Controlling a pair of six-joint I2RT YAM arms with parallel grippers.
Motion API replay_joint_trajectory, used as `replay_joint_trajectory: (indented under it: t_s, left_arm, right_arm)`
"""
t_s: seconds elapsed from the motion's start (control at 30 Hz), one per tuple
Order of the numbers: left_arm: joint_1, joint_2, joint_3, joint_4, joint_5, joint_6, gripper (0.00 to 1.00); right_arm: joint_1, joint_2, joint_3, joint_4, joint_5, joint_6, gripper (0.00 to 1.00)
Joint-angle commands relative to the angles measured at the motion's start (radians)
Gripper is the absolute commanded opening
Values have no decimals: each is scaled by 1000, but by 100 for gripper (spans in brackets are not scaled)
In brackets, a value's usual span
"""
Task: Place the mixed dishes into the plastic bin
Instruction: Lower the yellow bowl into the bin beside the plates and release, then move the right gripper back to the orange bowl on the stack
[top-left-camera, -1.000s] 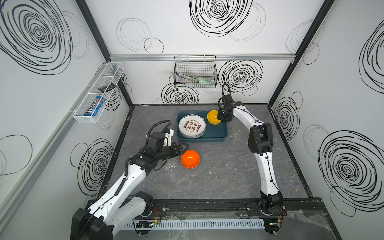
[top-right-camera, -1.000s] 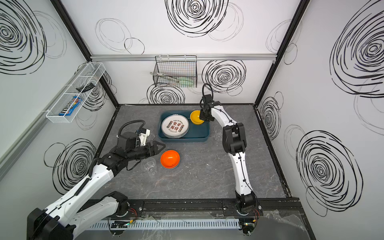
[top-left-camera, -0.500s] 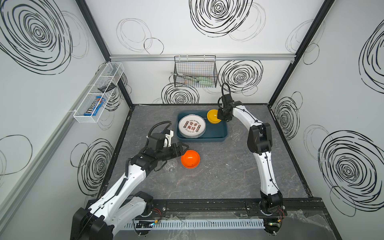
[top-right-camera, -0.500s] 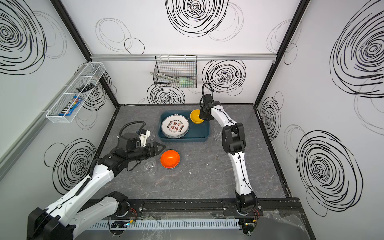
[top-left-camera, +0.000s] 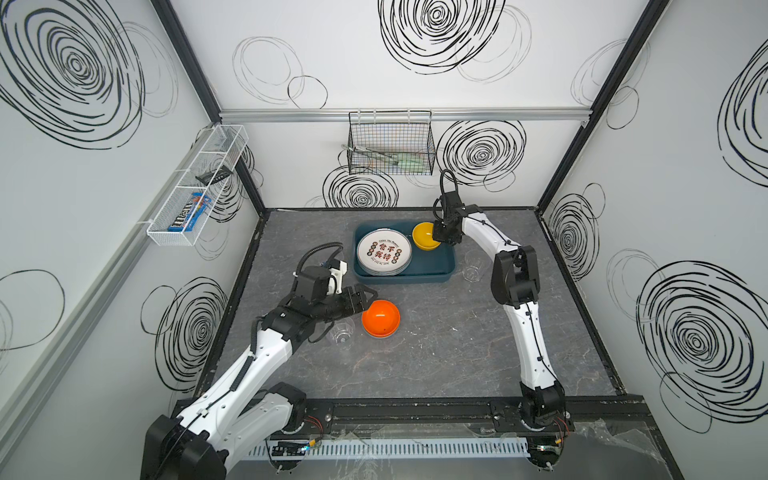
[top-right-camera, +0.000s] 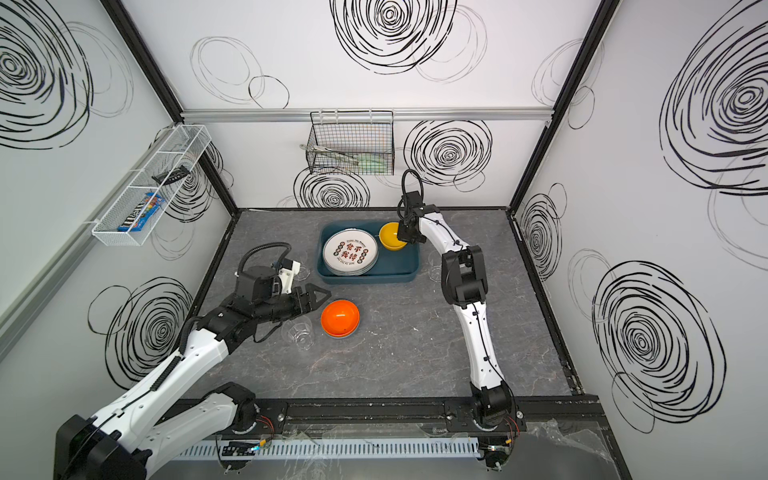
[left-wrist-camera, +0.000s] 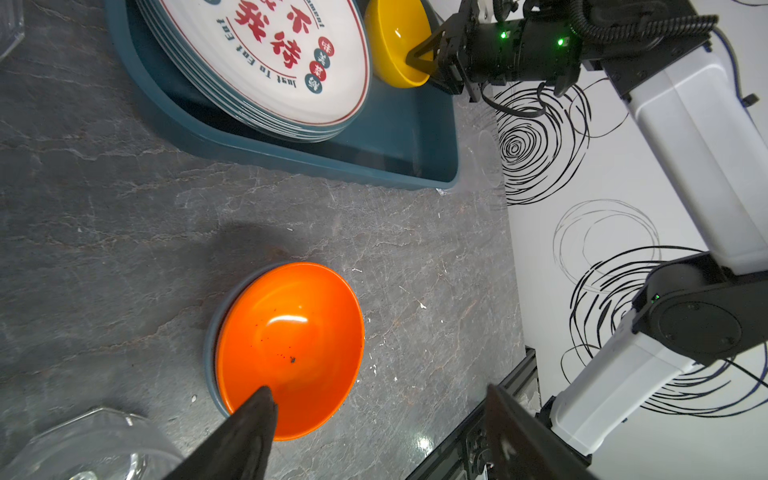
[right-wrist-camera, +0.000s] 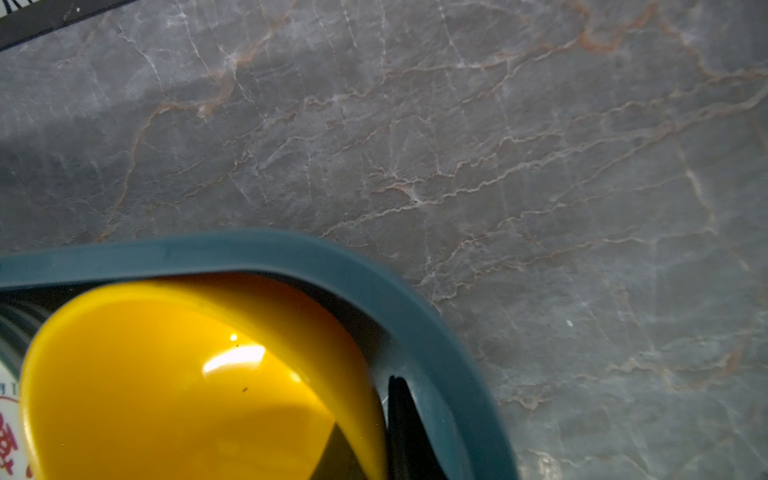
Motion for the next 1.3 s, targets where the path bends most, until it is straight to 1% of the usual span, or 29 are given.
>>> replay_joint_trajectory:
  t_s: [0.0, 0.33, 0.5, 0.67, 0.83, 1.03, 1.27]
  left_arm:
    - [9, -13, -13, 44, -8, -6, 82]
    - [12, -16, -19, 44, -9, -8, 82]
    - [14, -16, -19, 44, -11, -9, 82]
    - [15, -17, -15, 39, -20, -1, 82]
    - [16, -13, -7, 31, -32, 7, 82]
    - [19, -11, 9, -4, -58, 24, 82]
    - [19, 26, 64, -89, -105, 83, 80]
  right_arm:
    - [5, 16, 33, 2, 18, 2, 15]
    - [10, 13, 32, -12, 31, 7, 24]
    - [11, -26, 32, -43, 40, 15, 31]
    - [12, -77, 16, -85, 58, 30, 34]
    - [19, -171, -82, -36, 58, 27, 41]
    - [27, -241, -120, -45, 66, 27, 42]
    - [59, -415, -305, 25, 54, 32, 41]
